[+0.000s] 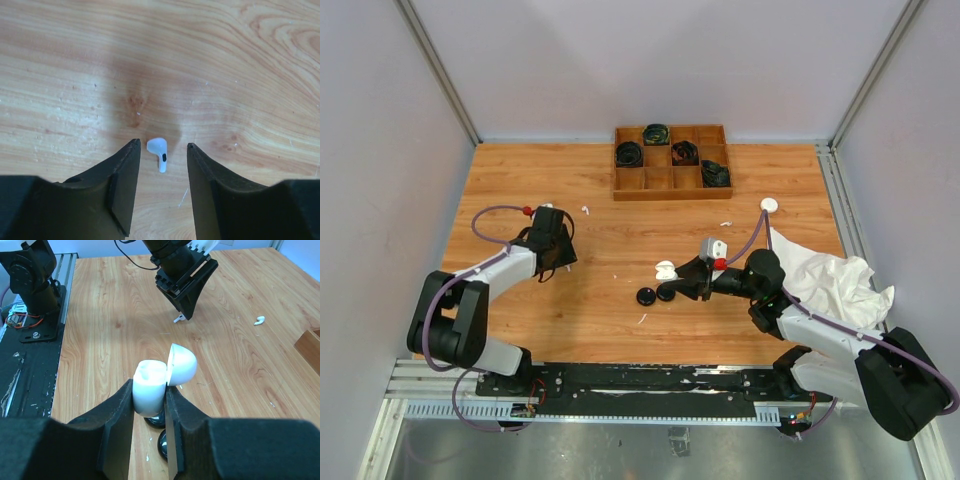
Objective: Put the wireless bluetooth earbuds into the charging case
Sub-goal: Pick up the earbud from the center of the board.
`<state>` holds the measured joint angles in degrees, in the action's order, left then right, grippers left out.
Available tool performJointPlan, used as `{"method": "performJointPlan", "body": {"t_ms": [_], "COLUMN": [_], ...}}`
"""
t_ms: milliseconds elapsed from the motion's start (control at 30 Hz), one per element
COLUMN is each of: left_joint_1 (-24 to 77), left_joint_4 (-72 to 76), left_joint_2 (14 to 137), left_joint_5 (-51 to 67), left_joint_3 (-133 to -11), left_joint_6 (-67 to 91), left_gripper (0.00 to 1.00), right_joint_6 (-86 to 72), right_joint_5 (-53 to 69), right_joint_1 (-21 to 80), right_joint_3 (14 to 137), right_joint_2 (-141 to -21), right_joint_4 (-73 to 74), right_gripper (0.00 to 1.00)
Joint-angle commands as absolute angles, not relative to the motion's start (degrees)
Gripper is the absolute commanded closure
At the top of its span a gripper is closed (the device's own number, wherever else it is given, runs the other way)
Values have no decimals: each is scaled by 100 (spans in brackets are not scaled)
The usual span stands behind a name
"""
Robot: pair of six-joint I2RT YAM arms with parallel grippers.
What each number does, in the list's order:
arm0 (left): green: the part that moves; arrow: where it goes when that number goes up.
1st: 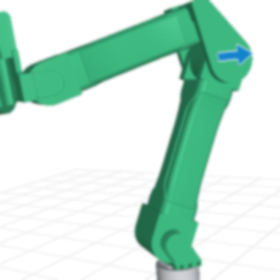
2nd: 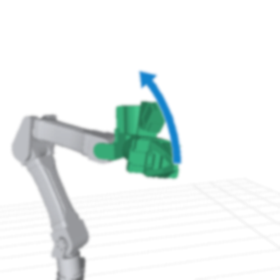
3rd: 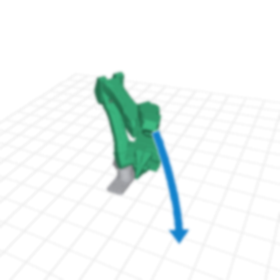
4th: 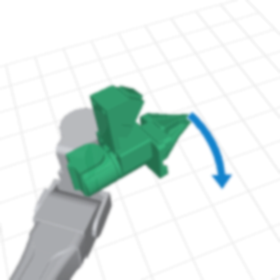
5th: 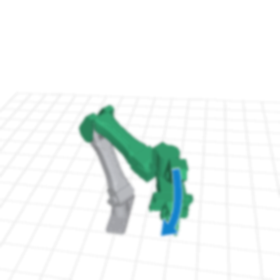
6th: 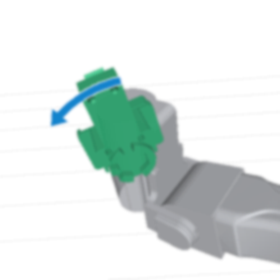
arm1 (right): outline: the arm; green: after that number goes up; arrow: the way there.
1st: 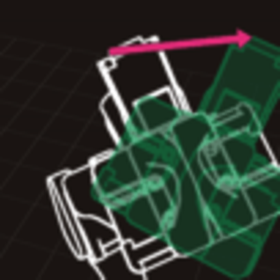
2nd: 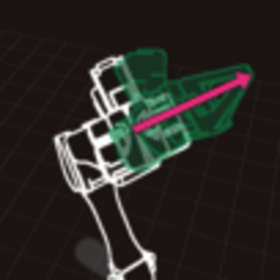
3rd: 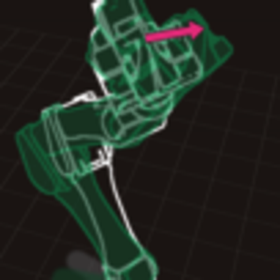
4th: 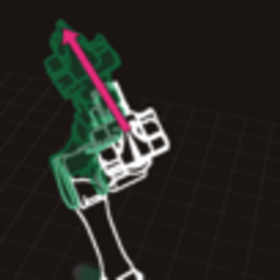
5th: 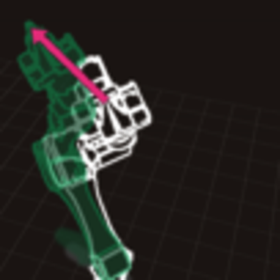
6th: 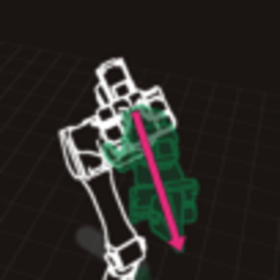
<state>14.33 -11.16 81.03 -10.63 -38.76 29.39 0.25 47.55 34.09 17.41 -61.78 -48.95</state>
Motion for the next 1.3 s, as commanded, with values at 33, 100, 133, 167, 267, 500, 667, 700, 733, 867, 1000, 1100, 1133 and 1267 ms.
{"method": "performJointPlan", "body": {"t_ms": [33, 100, 133, 167, 267, 500, 667, 700, 733, 867, 1000, 1100, 1133, 1267], "left_joint_1": [1402, 1406, 1406, 1406, 1406, 1406, 1415, 1415, 1423, 1475, 1558, 1578, 1593, 1649], "left_joint_4": [-1308, -1317, -1330, -1356, -1440, -1492, -1567, -1591, -1611, -1690, -1739, -1764, -1778, -1793], "left_joint_2": [8446, 8521, 8558, 8587, 8605, 8730, 8737, 8722, 8727, 8744, 8798, 8858, 8867, 8807], "left_joint_5": [-1336, -1323, -1294, -1278, -1290, -1277, -1173, -1170, -1158, -1182, -1262, -1259, -1248, -1237], "left_joint_3": [-4212, -4263, -4281, -4308, -4346, -4365, -4385, -4386, -4386, -4387, -4391, -4399, -4409, -4423], "left_joint_6": [2740, 2713, 2700, 2684, 2663, 2624, 2603, 2602, 2602, 2602, 2608, 2607, 2611, 2612], "left_gripper": [56, 58, 60, 61, 62, 62, 63, 63, 64, 65, 65, 66, 68, 73], "right_joint_6": [18, 9, 9, 9, 1, -9, -16, -17, -18, -18, -26, -18, -19, -19], "right_joint_5": [4861, 4869, 4869, 4869, 4876, 4888, 4878, 4878, 4888, 4878, 4889, 4870, 4874, 4869], "right_joint_1": [3394, 3399, 3398, 3394, 3399, 3397, 3399, 3399, 3397, 3395, 3401, 3397, 3400, 3397], "right_joint_3": [1920, 1926, 1917, 1916, 1924, 1925, 1932, 1926, 1925, 1925, 1921, 1916, 1915, 1916], "right_joint_2": [-6088, -6078, -6067, -6064, -6067, -6083, -6089, -6080, -6077, -6056, -6030, -6007, -6004, -6001], "right_joint_4": [-4983, -4984, -4984, -4983, -4990, -5001, -5001, -5001, -5001, -5001, -5001, -5003, -5001, -5001], "right_gripper": [81, 81, 81, 81, 81, 81, 81, 81, 80, 80, 81, 81, 80, 80]}}
